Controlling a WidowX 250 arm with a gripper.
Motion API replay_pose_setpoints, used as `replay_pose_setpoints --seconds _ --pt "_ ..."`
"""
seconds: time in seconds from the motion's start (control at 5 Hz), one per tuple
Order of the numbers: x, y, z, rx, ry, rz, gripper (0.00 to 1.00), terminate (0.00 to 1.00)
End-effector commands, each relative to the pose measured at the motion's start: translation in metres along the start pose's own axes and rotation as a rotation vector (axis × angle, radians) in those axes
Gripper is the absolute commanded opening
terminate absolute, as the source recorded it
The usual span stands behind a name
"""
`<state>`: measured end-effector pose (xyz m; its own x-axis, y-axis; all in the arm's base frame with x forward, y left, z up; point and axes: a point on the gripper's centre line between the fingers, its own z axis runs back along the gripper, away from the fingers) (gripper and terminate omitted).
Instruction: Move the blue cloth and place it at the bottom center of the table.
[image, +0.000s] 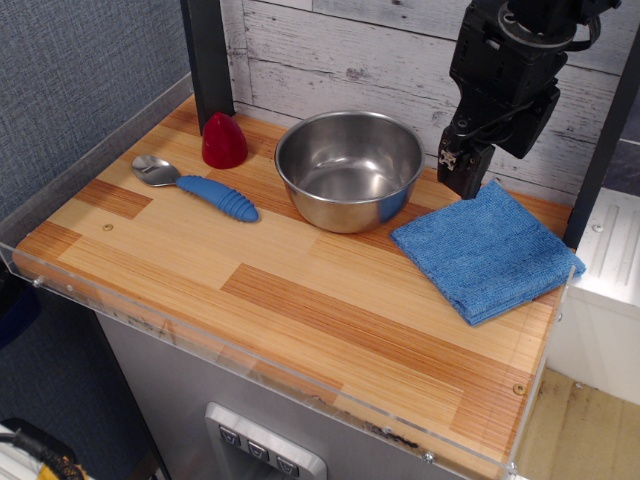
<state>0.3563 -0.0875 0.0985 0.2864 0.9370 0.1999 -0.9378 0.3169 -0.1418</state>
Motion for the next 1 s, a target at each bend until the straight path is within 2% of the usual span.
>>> replay_pose_setpoints --seconds 0.0,0.2,0.8 --pt "0.0 0.0 0.0 0.0 0.0 0.0 1.0 0.0" --pt "0.002 -0.006 -0.016 0.022 -0.015 -0.004 1.0 0.0" --pt "-0.026 -0.027 -0.067 0.075 0.1 -0.053 1.0 0.0"
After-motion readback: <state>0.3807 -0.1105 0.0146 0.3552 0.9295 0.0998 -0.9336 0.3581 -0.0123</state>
